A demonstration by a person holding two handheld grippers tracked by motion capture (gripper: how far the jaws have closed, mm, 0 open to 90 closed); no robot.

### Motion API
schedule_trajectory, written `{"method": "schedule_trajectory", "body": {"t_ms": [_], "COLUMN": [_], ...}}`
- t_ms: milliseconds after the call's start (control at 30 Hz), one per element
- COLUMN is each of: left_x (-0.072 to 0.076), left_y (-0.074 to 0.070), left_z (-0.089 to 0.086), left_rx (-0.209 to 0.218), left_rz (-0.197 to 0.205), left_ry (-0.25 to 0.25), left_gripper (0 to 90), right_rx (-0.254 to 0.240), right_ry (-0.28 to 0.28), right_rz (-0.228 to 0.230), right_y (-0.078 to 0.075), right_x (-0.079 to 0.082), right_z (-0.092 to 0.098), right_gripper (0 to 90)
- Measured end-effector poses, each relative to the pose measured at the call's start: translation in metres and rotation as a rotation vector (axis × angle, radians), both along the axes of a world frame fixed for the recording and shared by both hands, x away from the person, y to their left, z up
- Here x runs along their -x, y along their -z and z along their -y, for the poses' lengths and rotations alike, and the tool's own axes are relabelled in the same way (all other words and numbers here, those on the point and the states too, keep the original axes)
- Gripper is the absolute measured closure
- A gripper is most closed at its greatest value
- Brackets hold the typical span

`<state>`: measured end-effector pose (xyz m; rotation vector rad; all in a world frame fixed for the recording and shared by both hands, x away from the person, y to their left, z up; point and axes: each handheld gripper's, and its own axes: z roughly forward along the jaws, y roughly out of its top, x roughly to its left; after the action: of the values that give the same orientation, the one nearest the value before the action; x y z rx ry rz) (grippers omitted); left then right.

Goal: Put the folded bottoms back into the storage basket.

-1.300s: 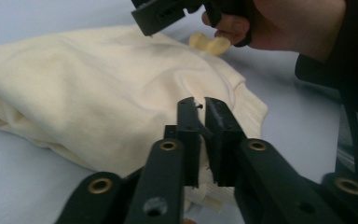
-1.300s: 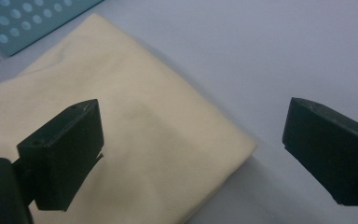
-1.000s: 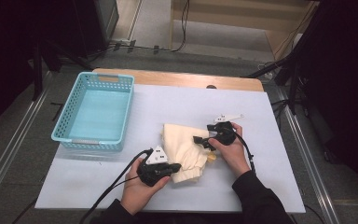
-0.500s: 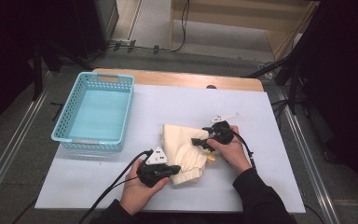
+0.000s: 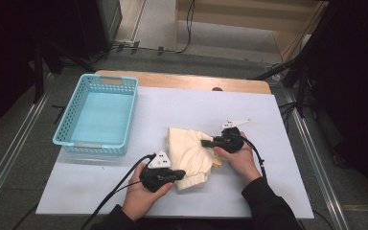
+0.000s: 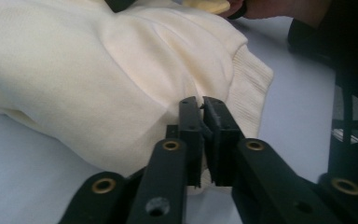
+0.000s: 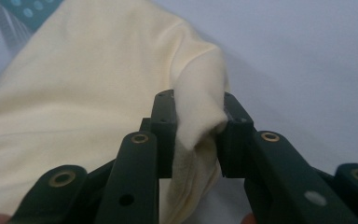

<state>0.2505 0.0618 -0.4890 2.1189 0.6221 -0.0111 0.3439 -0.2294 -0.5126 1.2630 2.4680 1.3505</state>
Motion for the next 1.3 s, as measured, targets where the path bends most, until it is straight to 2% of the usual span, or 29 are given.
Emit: {"method": "schedule_trajectory", "body": {"t_ms": [100, 267, 367, 467, 667, 767, 867, 967, 1033, 1300], "left_x": [0.001, 0.001, -0.001, -0.003, -0.004, -0.002, -0.001, 0.000, -0.001, -0.002], "left_y": [-0.007, -0.013, -0.009, -0.003, 0.006, 0.008, 0.009, 0.011, 0.012, 0.017], "left_z": [-0.005, -0.012, -0.010, -0.004, 0.007, 0.012, 0.015, 0.019, 0.020, 0.025], "left_rx": [0.022, 0.063, 0.050, 0.019, -0.035, -0.072, -0.072, -0.116, -0.122, -0.137], "left_rz": [0.022, 0.062, 0.048, 0.023, -0.002, 0.013, 0.014, 0.027, 0.010, 0.009], "left_ry": [-0.013, -0.109, -0.170, -0.190, -0.217, -0.222, -0.218, -0.216, -0.216, -0.221], "left_gripper": [68.3, 41.2, 24.1, 13.7, 10.8, 10.7, 10.8, 10.7, 10.5, 9.6], "right_rx": [-0.008, -0.001, 0.003, 0.001, -0.016, -0.012, -0.004, -0.002, -0.006, 0.009], "right_ry": [0.025, 0.044, 0.054, 0.064, 0.091, 0.099, 0.108, 0.115, 0.118, 0.118], "right_rz": [0.028, 0.079, 0.109, 0.129, 0.156, 0.165, 0.181, 0.197, 0.205, 0.227], "right_y": [-0.007, -0.018, -0.023, -0.026, -0.025, -0.026, -0.026, -0.026, -0.026, -0.029], "right_x": [0.008, 0.023, 0.031, 0.039, 0.055, 0.059, 0.065, 0.070, 0.072, 0.077], "right_z": [0.003, 0.007, 0.010, 0.014, 0.020, 0.022, 0.023, 0.025, 0.025, 0.025], "right_gripper": [70.7, 70.8, 70.8, 70.7, 70.7, 70.7, 70.7, 70.7, 70.7, 70.7]}}
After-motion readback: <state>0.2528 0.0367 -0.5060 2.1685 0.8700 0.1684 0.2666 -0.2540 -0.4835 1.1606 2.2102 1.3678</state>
